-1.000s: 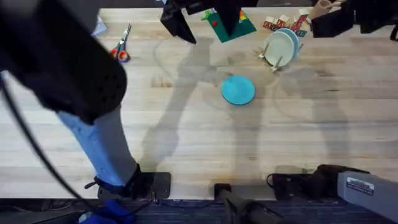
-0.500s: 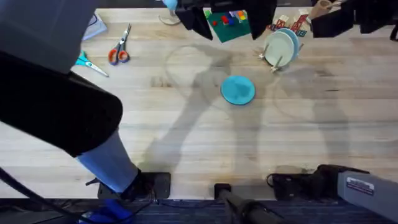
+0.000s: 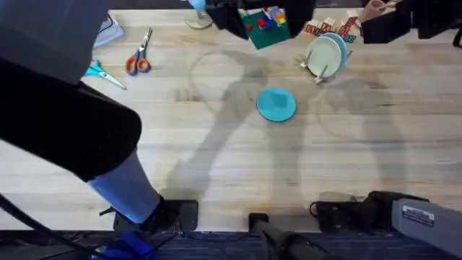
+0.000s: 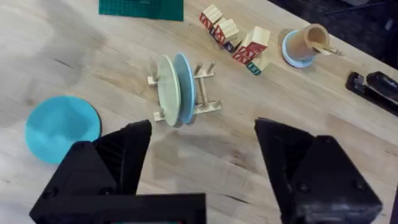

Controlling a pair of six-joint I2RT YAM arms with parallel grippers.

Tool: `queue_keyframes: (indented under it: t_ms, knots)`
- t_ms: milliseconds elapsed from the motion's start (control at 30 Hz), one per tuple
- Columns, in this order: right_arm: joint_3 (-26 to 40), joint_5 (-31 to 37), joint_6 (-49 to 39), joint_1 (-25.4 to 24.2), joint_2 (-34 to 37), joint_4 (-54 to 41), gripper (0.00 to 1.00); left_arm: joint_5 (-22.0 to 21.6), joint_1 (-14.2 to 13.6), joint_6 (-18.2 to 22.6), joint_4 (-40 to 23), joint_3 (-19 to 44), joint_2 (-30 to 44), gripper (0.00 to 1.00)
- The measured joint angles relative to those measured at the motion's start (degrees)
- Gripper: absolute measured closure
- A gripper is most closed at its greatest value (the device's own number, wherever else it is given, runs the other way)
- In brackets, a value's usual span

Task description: Pick up the plates from the table one by one and place each into a slot on the dish rack.

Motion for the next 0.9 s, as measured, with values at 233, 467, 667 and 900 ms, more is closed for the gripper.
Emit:
queue_keyframes:
  t_ms: [233,467,667,900]
  knots:
    - [0.0,0.0,0.0,0.0,0.0,-0.02,0.006,3.32,0.0,-0.21,3.68,0.0,0.0,0.953]
    - [0.0,0.0,0.0,0.0,0.0,0.0,0.005,6.82,0.0,0.33,3.93,0.0,-0.01,0.961]
    - [0.0,0.0,0.0,0.0,0.0,0.0,0.005,10.6,0.39,5.61,2.16,0.0,0.0,0.961]
    - [0.0,0.0,0.0,0.0,0.0,-0.02,0.006,16.34,6.61,11.93,1.86,-3.37,0.0,0.959]
